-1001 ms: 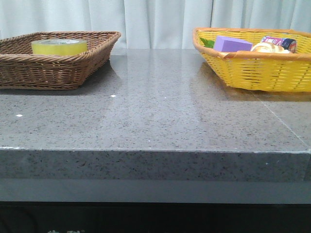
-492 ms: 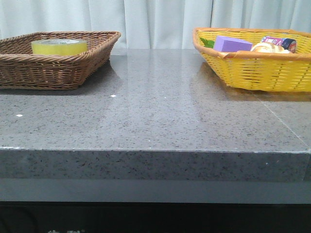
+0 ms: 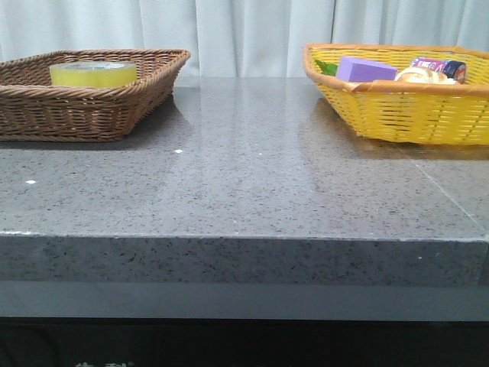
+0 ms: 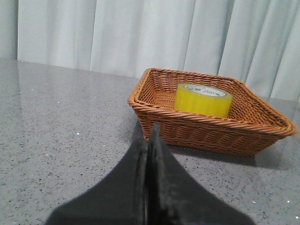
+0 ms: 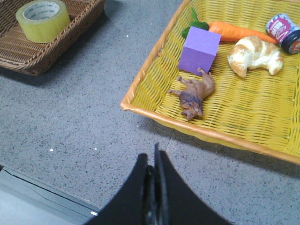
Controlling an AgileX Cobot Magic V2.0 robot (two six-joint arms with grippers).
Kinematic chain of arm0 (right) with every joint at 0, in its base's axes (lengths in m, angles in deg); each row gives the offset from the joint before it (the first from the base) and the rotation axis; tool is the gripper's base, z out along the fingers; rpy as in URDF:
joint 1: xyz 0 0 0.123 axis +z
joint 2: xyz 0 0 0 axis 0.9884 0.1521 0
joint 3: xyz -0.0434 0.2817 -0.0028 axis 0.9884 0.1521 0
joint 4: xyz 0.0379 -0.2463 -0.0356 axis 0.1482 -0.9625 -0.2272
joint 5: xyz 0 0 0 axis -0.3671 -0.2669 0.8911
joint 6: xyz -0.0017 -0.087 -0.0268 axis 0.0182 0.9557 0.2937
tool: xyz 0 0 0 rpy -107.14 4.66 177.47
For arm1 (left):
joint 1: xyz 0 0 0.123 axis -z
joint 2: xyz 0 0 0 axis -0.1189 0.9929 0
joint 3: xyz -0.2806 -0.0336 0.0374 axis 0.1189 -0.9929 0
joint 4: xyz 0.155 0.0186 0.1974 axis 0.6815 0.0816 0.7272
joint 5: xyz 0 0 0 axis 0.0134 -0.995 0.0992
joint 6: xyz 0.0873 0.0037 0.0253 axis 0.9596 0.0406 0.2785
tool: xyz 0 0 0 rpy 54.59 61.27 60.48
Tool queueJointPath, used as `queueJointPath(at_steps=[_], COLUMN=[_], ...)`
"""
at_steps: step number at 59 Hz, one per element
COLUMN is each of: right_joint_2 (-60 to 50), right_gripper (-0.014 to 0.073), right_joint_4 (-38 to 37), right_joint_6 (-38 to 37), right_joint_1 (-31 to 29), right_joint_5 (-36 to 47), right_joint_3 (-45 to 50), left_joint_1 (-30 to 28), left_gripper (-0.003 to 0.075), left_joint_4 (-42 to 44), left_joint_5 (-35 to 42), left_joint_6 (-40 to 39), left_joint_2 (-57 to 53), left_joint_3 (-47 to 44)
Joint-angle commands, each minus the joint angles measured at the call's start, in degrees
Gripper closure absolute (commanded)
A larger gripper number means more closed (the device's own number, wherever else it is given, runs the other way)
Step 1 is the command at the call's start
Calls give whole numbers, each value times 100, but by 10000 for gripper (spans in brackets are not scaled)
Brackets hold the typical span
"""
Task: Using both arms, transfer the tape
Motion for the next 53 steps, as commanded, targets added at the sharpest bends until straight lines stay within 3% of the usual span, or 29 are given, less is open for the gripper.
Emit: queueJointPath(at_steps=[1, 17, 25, 38, 53], right_joint_2=[-188, -1738, -2677, -3759, -4184], right_gripper=[662, 662, 662, 662, 662], right_joint_4=[-144, -378, -378, -378, -366], right_joint_6=[52, 52, 52, 52, 52], right_joint_1=[-110, -650, -916, -951, -971], right_joint_5=[729, 3453, 4313, 4775, 4783], right_joint_3=[170, 2678, 3903, 5158, 5638], left_joint_1=[-1, -1, -1, -1, -1], left_gripper=[740, 740, 740, 740, 740], left_joint_4=[-16, -16, -16, -16, -16], left_joint_5=[472, 472, 472, 472, 472], left_joint_6=[-65, -65, -65, -65, -65], left_joint_2=[-110, -110, -110, -110, -110], left_joint_3=[-226, -226, -226, -226, -226])
